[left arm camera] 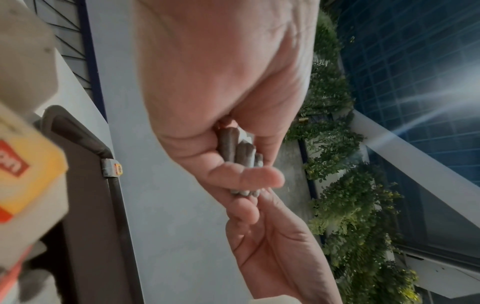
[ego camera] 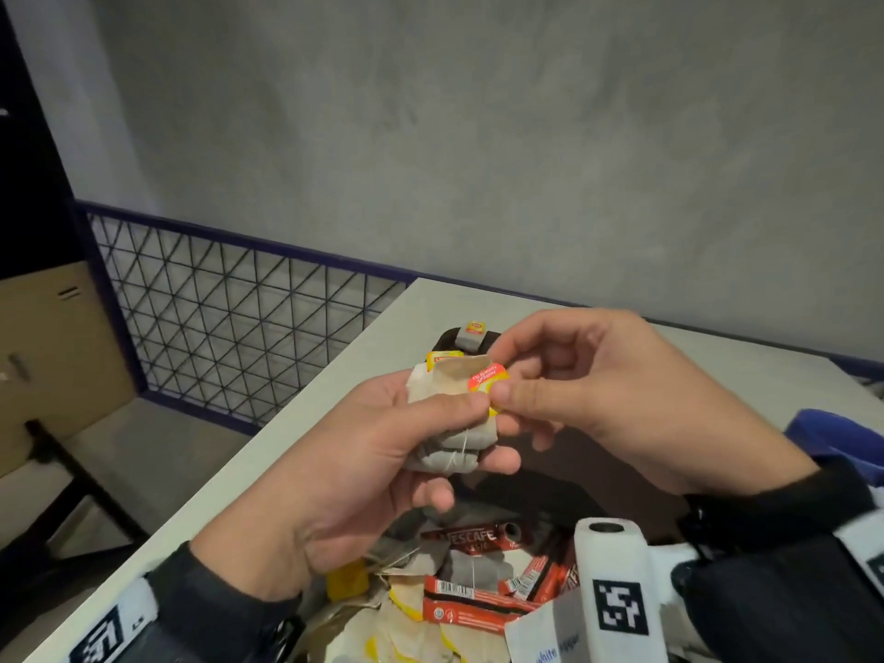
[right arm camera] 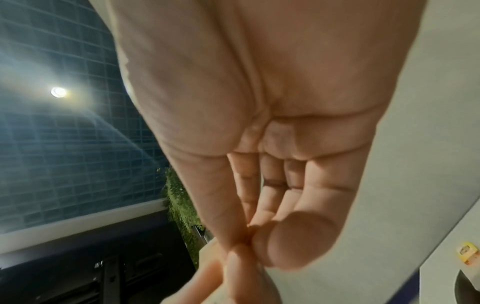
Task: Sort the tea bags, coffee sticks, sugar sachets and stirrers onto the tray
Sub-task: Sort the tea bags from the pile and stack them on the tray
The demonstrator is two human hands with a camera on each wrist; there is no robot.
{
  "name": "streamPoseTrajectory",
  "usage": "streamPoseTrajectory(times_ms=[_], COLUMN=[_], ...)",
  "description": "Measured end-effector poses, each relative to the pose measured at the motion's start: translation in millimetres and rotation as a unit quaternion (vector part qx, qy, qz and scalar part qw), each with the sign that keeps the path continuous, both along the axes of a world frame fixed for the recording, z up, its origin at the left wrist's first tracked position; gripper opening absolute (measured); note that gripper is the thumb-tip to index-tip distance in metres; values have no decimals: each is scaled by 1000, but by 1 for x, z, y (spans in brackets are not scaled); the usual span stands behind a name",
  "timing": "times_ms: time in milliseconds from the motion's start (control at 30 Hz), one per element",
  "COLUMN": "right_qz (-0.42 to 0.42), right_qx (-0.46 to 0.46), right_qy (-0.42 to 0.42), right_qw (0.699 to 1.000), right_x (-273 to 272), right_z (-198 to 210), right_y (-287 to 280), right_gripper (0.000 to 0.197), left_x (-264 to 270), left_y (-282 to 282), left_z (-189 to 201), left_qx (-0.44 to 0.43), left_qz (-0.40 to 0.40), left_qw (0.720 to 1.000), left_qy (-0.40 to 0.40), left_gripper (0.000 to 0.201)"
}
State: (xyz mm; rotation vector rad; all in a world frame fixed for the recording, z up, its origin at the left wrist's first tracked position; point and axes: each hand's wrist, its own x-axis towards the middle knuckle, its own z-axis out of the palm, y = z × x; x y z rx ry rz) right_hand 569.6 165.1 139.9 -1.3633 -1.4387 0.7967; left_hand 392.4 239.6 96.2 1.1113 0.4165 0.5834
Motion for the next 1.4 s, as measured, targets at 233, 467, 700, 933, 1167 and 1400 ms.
streamPoseTrajectory(times_ms=[233,467,700,933,1167,1400], right_qz=[-18,-13,-17,-34,-41,-30], right_qx=[11,4,23,26,53,70], right_qy=[-15,2,53,38,-20,-7], right_qw=[1000,1000,998,998,998,997], right_x=[5,4,4,1,0,1], right_z=[4,5,8,10,8,9], right_y=[-2,-1,-2,-3,-2,-4], right_gripper=[11,32,30,12,25,33], left_x=[1,2,3,4,4,2], left_y=[0,-1,0,1,1,-3], left_z=[3,-3,-3,-3,-3,-4], left_qx=[-33,20,17,15,13,38], left_qz=[27,49,96,129,141,82], left_qw=[999,998,995,991,990,996], left_qy=[-6,17,11,-7,-16,0], left_gripper=[31,35,32,30,28,23])
